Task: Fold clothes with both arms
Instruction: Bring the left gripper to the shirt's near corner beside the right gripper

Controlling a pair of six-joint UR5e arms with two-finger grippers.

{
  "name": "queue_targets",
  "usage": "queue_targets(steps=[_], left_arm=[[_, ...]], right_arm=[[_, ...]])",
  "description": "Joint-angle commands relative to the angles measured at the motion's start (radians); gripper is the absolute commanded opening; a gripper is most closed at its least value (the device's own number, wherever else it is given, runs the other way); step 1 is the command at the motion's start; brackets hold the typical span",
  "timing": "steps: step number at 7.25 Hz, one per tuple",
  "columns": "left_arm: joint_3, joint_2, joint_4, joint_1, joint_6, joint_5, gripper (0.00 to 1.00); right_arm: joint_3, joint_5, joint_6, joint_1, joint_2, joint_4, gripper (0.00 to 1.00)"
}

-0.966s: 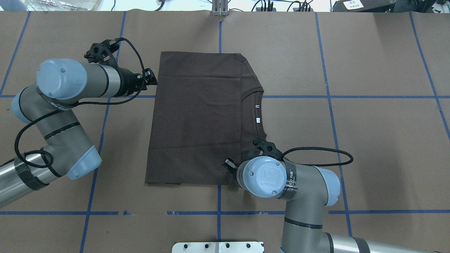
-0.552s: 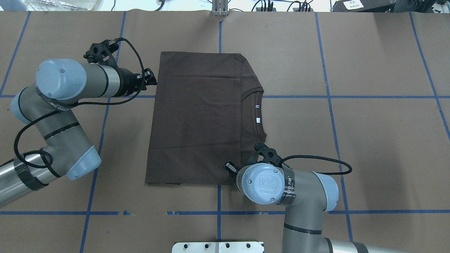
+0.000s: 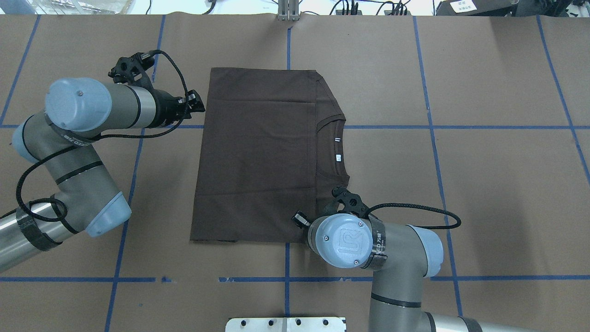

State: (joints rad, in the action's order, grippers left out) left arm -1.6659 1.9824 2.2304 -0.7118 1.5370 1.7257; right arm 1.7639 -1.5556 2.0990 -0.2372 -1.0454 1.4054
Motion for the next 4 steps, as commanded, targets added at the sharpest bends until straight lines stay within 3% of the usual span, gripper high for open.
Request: queue_targets(steps=[1, 4], left_arm=[[-0.002, 0.000, 0.000, 0.000, 0.000, 0.000, 0.47], [-0.006, 0.004, 0.000, 0.009, 0.070, 0.000, 0.47]], right_arm=[[0.002, 0.000, -0.002, -0.001, -0.001, 0.000, 0.00], [0.078, -0.011, -0.004, -0.013, -0.013, 0.003, 0.00]])
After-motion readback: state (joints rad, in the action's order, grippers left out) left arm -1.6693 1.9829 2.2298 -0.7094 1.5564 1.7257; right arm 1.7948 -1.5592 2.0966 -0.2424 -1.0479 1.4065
